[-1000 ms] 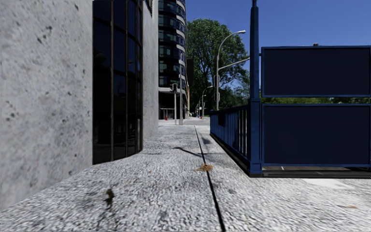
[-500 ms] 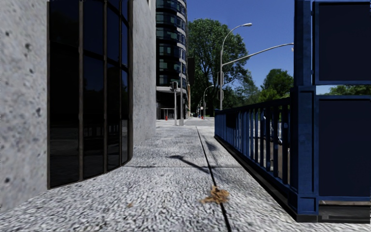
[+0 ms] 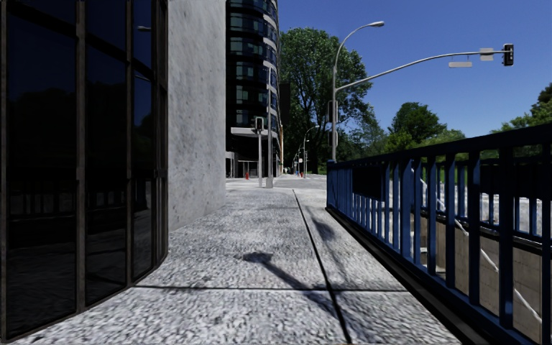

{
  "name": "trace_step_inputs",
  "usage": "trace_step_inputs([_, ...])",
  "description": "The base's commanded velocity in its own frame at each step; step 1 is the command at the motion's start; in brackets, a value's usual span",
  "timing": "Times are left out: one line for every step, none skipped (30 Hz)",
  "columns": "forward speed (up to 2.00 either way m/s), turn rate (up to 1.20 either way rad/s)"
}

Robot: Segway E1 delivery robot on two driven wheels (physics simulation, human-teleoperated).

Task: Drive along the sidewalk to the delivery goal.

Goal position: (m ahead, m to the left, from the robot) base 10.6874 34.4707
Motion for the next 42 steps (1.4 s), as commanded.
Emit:
trace_step_inputs([2.0,0.0])
trace_step_inputs([2.0,0.0])
trace_step_inputs([2.0,0.0])
trace_step_inputs([2.0,0.0])
trace_step_inputs([2.0,0.04])
trace_step_inputs([1.99,0.08])
trace_step_inputs([1.99,0.09])
trace_step_inputs([1.99,0.09])
trace_step_inputs([1.99,0.1])
trace_step_inputs([1.99,0.1])
trace_step_inputs([1.99,0.01])
trace_step_inputs([2.0,0.0])
trace_step_inputs([2.0,0.0])
trace_step_inputs([2.0,0.0])
trace_step_inputs([2.0,0.0])
trace_step_inputs([2.0,0.0])
trace_step_inputs([2.0,0.0])
trace_step_inputs([2.0,0.0])
trace_step_inputs([2.0,0.0])
trace_step_inputs([2.0,0.0])
trace_step_inputs([2.0,0.0])
trace_step_inputs([2.0,0.0])
trace_step_inputs([2.0,0.0])
trace_step_inputs([2.0,0.0])
trace_step_inputs([2.0,0.0])
trace_step_inputs([2.0,0.0])
trace_step_inputs([2.0,0.0])
trace_step_inputs([2.0,0.0])
trace_step_inputs([2.0,0.0])
trace_step_inputs([2.0,0.0])
trace_step_inputs([2.0,0.0])
trace_step_inputs([2.0,0.0])
trace_step_inputs([2.0,0.0])
trace_step_inputs([2.0,0.0])
trace_step_inputs([2.0,0.0])
trace_step_inputs([2.0,0.0])
trace_step_inputs([2.0,0.0])
trace_step_inputs([2.0,0.0])
trace_step_inputs([2.0,0.0])
trace_step_inputs([2.0,0.0])
trace_step_inputs([2.0,0.0])
trace_step_inputs([2.0,0.0])
